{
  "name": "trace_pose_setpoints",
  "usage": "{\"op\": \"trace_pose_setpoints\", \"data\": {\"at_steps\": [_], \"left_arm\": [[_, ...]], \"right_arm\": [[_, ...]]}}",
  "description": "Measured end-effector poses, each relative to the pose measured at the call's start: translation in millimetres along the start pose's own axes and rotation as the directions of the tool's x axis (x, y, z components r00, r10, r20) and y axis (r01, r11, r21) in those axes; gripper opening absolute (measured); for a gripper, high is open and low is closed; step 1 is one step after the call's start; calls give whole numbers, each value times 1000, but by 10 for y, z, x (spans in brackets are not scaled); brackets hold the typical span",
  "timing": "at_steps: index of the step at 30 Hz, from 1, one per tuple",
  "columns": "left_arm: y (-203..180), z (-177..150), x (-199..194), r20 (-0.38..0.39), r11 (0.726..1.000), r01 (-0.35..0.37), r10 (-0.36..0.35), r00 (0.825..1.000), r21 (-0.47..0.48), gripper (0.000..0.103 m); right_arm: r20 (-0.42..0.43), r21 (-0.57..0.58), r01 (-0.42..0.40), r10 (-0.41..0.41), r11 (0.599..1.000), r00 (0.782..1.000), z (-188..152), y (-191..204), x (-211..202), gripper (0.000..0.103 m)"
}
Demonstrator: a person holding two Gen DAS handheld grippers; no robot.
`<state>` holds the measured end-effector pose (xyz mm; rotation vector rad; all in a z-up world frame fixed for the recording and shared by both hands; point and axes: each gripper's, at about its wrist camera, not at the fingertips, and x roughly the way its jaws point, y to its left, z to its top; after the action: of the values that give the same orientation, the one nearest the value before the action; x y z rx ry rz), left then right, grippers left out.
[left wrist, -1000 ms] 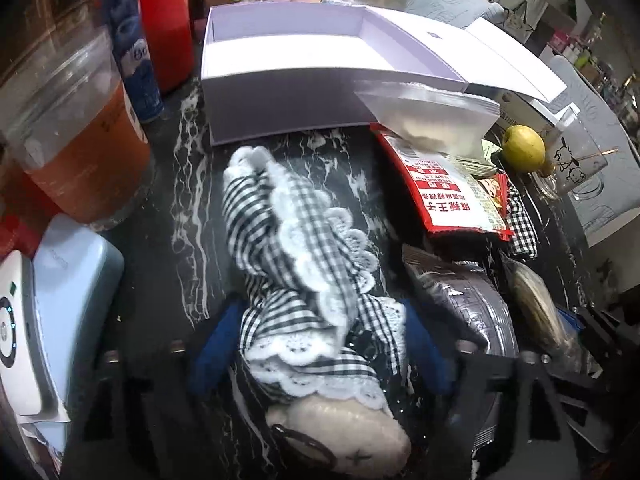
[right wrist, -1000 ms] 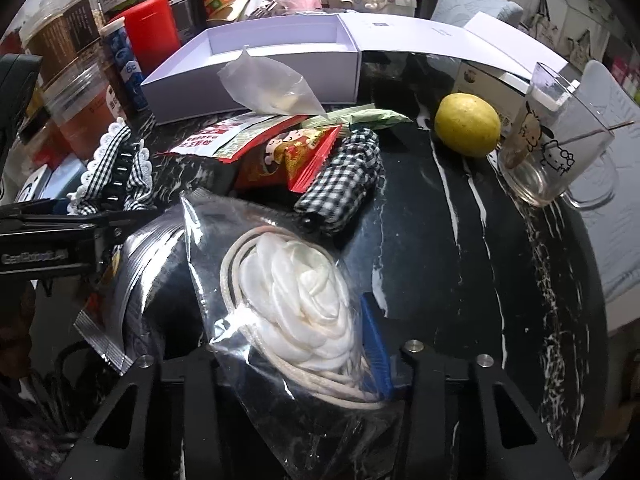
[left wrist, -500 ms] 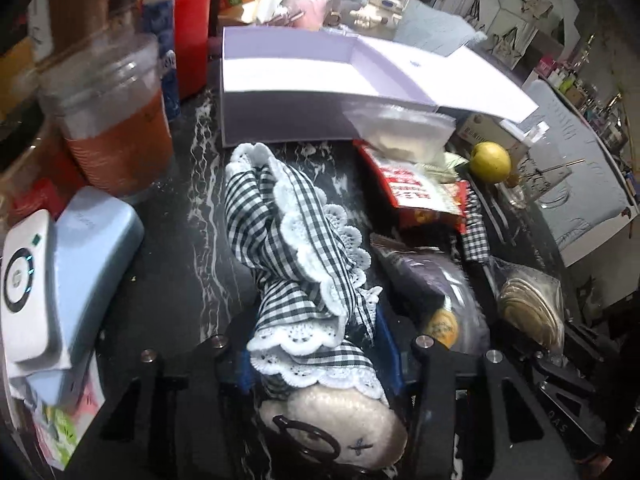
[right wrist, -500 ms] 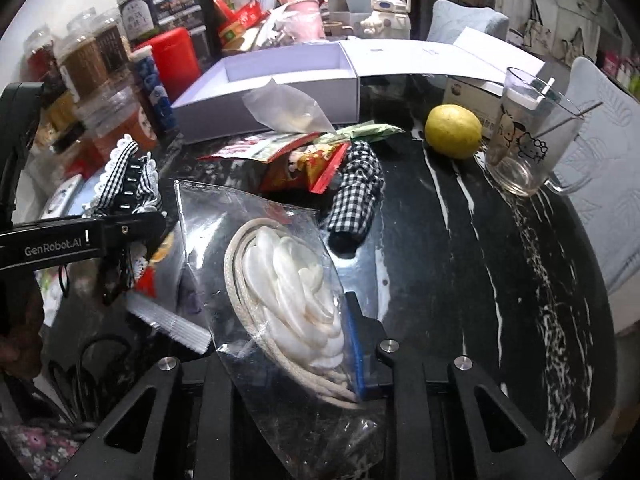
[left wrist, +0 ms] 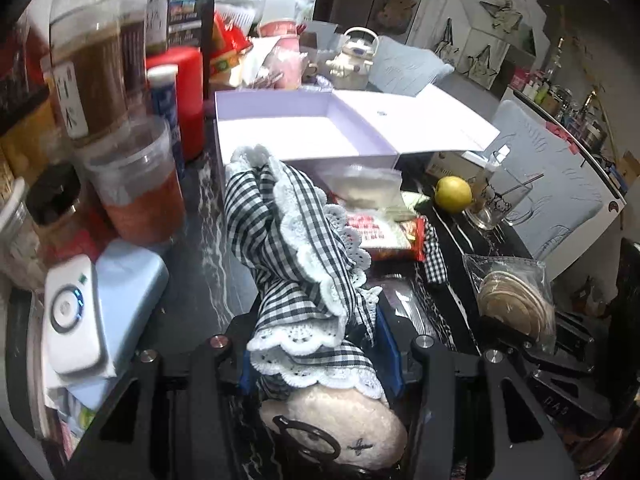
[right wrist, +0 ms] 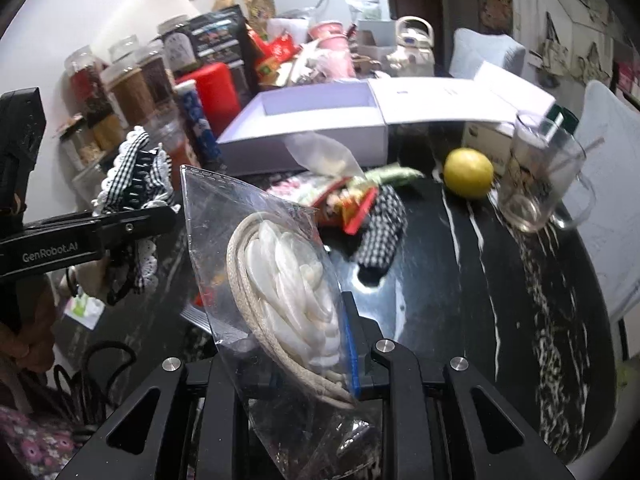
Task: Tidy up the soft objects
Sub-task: 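Carry the doll and rope bag to the white box and lower them in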
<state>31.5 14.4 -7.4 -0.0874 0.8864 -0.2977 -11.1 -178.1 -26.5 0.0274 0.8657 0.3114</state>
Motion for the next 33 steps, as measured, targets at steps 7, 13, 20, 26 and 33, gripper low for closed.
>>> {"op": "trace_pose_setpoints", "data": {"at_steps": [7, 13, 20, 26, 33], "left_arm": [[15, 185, -132, 71, 1000, -19, 17, 997, 22, 48], [-40, 375, -226, 127, 999, -18, 12, 992, 50, 48], [-163, 662, -300, 185, 997, 6, -20, 982, 78, 48], [-243, 916, -256, 237, 995, -17, -6, 972, 95, 48], [-219, 1214, -84, 251, 997, -18, -3, 968, 80, 48]], "right_arm": [[52, -49, -28, 31, 998, 998, 279, 12, -92, 23], [92, -113, -20, 30, 993, 995, 550, 35, -156, 23], [138, -161, -27, 49, 987, 989, 886, 50, -181, 23], [168, -174, -30, 60, 984, 984, 1161, -1, -135, 23], [197, -189, -13, 51, 982, 979, 1535, -102, -17, 23]]}}
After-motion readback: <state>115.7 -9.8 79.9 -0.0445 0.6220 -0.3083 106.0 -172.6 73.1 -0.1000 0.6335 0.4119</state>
